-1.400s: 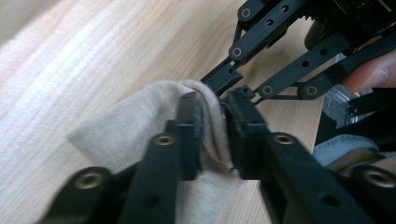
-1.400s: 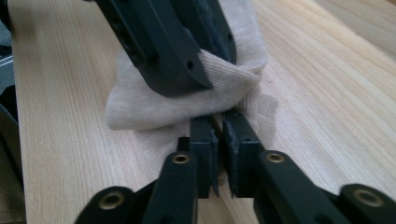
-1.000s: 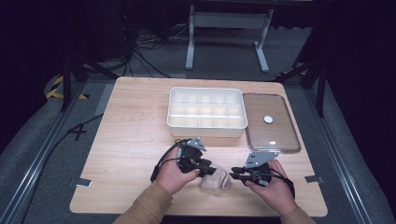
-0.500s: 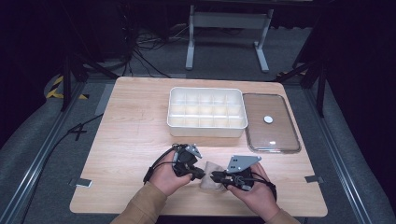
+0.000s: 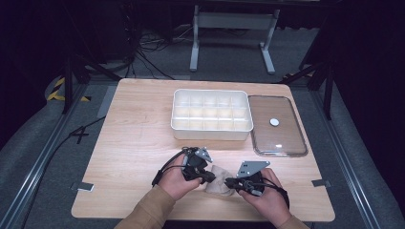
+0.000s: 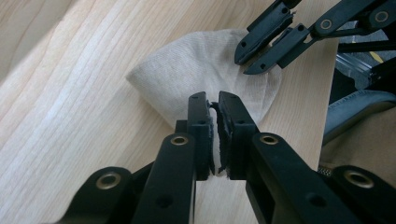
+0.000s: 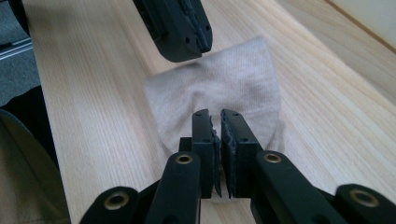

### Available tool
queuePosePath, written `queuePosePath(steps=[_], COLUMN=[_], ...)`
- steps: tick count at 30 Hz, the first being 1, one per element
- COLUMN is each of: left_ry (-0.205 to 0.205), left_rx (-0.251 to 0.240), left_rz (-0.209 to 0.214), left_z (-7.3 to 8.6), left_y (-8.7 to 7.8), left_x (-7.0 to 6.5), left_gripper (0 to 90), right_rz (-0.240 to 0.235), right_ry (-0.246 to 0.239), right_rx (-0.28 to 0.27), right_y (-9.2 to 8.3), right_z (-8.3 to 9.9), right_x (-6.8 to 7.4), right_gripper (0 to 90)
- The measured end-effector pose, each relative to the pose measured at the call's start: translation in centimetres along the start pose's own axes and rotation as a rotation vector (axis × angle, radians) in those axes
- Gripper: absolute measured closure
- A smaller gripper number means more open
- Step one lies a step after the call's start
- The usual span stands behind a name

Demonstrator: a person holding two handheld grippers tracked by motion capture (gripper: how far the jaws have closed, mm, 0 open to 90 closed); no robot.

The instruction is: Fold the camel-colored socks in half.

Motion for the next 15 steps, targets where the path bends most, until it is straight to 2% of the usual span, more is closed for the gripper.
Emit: queuePosePath(steps=[6, 8, 15], left_ry=[0.017, 0.002, 0.021], left_rx=[0.037, 0.061, 0.154], left_rz=[-0.005, -0.018, -0.051], left_z=[-0.2, -0.2, 0.0], left_y=[1.1, 1.6, 3.1], left_x=[0.0, 0.0, -0.4], left_gripper=[87.0, 87.5, 88.4], right_rz=[0.001, -0.003, -0.023], right_ry=[0.017, 0.023, 0.03], right_rx=[0.04, 0.059, 0.068], right_y=[-0.1, 0.0, -0.3], right_z=[0.8, 1.1, 1.7], right_x=[-0.3, -0.4, -1.3], right_gripper=[84.4, 84.0, 81.0])
Point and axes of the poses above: each handheld gripper's, and its own axes: y roughly forward along the jaws, z roughly out of its underside, x roughly to its left, the point moved 1 cm from there along y, roughly forward along the jaws, and after that the axes turned 6 degrees about -x, right-handed, at the moved point
